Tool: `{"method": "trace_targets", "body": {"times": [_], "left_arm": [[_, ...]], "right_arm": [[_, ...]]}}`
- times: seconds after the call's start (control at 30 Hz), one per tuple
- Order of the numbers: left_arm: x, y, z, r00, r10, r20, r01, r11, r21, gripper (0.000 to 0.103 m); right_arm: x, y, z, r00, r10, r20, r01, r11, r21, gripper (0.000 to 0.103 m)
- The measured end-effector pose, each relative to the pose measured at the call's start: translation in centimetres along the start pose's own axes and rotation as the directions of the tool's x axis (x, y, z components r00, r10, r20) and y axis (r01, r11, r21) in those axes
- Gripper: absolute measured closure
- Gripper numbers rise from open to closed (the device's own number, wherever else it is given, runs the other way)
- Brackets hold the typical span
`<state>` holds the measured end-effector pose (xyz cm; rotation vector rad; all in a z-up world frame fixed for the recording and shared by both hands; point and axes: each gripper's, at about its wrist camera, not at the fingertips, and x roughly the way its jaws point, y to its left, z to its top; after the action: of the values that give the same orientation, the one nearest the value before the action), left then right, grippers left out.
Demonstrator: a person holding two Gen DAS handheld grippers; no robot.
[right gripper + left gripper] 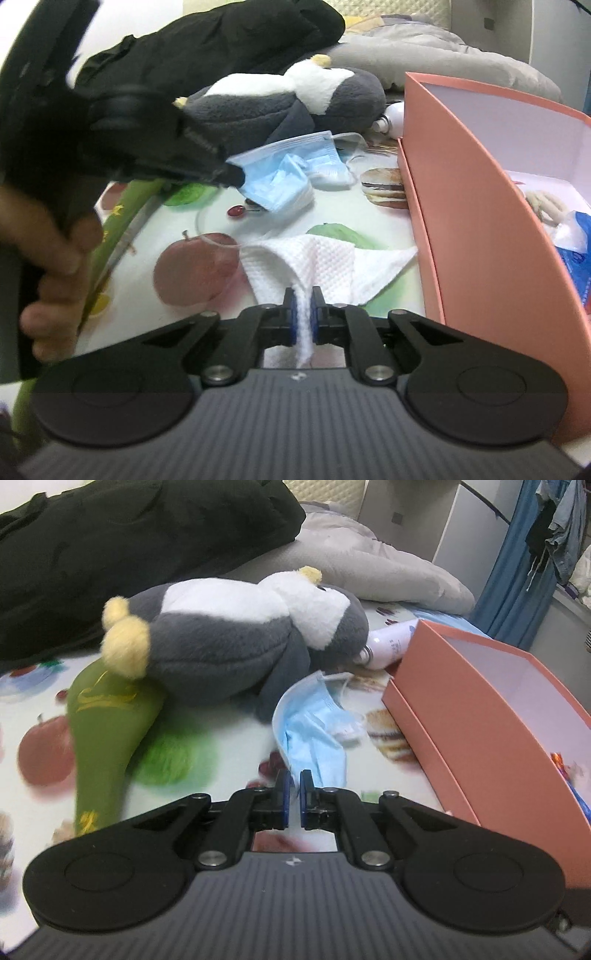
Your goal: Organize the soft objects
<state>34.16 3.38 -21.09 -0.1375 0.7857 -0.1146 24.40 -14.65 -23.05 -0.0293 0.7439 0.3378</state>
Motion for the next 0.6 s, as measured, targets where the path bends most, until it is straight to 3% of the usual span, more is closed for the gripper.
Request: {"method": "trace_targets", "body": {"times": [0.6], "left_arm": [[-9.8, 0.3, -9.8, 0.995, -0.052, -0.08, 0.043, 0.993, -0.106, 0.097]], "right_arm": [[-5.2, 0.2, -4.2, 0.998, 0.036, -0.059, -0.036, 0.999, 0.007, 0.092]]}}
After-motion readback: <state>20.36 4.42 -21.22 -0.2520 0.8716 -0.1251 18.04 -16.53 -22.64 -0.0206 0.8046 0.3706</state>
